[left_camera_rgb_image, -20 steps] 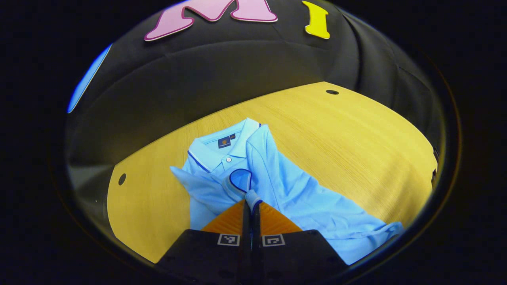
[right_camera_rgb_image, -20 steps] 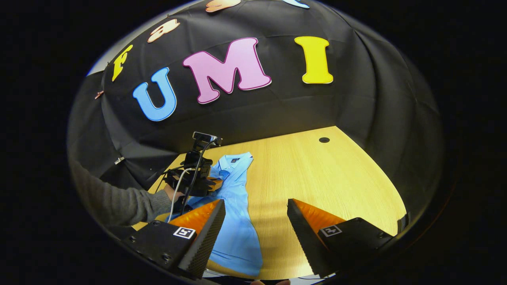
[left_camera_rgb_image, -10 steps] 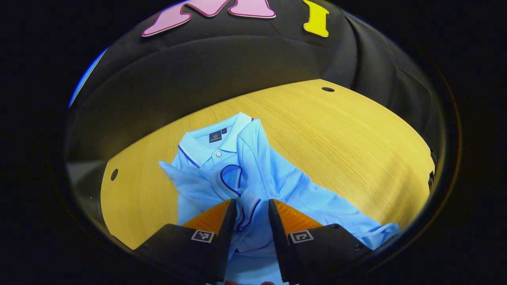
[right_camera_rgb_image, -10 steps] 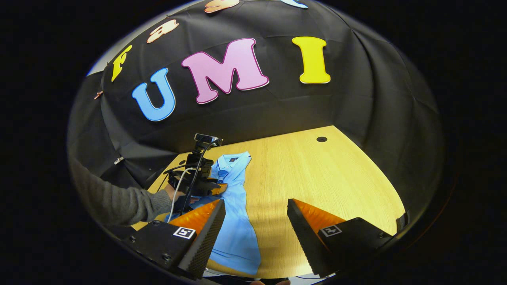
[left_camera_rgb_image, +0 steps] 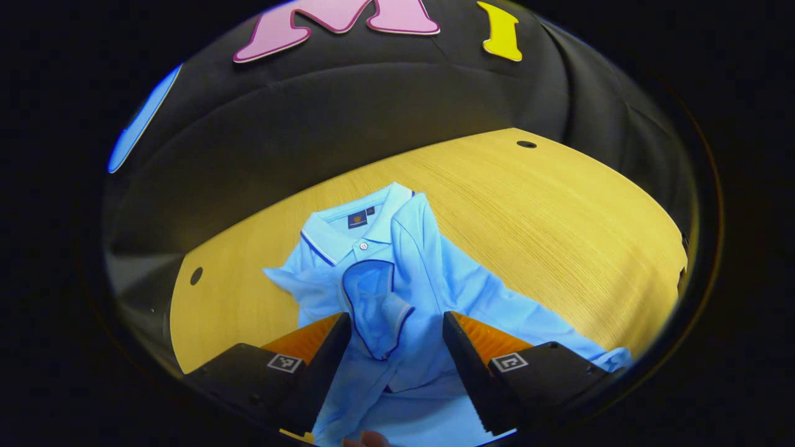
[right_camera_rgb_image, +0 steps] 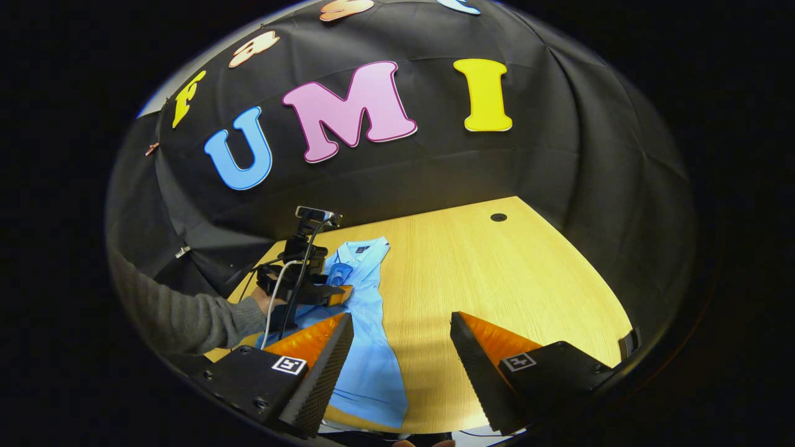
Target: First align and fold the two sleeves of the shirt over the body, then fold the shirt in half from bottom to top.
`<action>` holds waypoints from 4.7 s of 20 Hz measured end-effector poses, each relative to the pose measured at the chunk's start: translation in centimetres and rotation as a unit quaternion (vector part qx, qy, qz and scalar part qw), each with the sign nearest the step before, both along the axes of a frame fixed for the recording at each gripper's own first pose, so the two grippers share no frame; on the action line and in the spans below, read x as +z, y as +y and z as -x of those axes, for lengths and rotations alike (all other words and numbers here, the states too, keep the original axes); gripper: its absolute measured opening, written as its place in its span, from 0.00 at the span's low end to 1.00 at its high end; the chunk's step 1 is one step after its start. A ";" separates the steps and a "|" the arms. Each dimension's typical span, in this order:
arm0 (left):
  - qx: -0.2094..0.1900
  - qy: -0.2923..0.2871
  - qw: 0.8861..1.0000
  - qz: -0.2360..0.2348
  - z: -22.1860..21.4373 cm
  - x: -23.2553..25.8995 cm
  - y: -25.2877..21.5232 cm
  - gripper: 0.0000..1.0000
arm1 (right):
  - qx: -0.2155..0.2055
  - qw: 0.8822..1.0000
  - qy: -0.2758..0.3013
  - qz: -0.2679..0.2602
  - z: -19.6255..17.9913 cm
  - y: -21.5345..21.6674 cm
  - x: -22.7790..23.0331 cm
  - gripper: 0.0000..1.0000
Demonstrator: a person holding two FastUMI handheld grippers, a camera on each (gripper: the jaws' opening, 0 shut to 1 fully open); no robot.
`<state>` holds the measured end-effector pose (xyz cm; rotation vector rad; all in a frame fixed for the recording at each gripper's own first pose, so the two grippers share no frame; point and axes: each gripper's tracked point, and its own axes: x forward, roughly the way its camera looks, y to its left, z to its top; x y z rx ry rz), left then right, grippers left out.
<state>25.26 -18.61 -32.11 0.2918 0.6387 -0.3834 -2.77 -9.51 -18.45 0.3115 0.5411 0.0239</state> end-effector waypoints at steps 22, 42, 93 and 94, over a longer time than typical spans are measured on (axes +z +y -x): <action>0.061 -0.011 0.995 0.077 24.2 4.9 16.9 0.97 | 0.068 0.987 0.127 0.064 10.2 7.9 -10.4 0.98; 0.056 0.134 0.987 0.071 31.2 -6.4 16.2 0.95 | 0.071 0.970 0.207 0.104 11.2 8.3 -19.4 0.98; 0.149 -0.067 0.957 0.240 1.9 11.8 9.6 0.06 | 0.015 0.996 -0.080 -0.027 -26.5 6.9 -4.6 0.05; 0.153 -0.071 0.956 0.240 0.8 11.9 9.9 0.06 | 0.014 0.996 -0.081 -0.027 -27.7 6.8 -4.7 0.05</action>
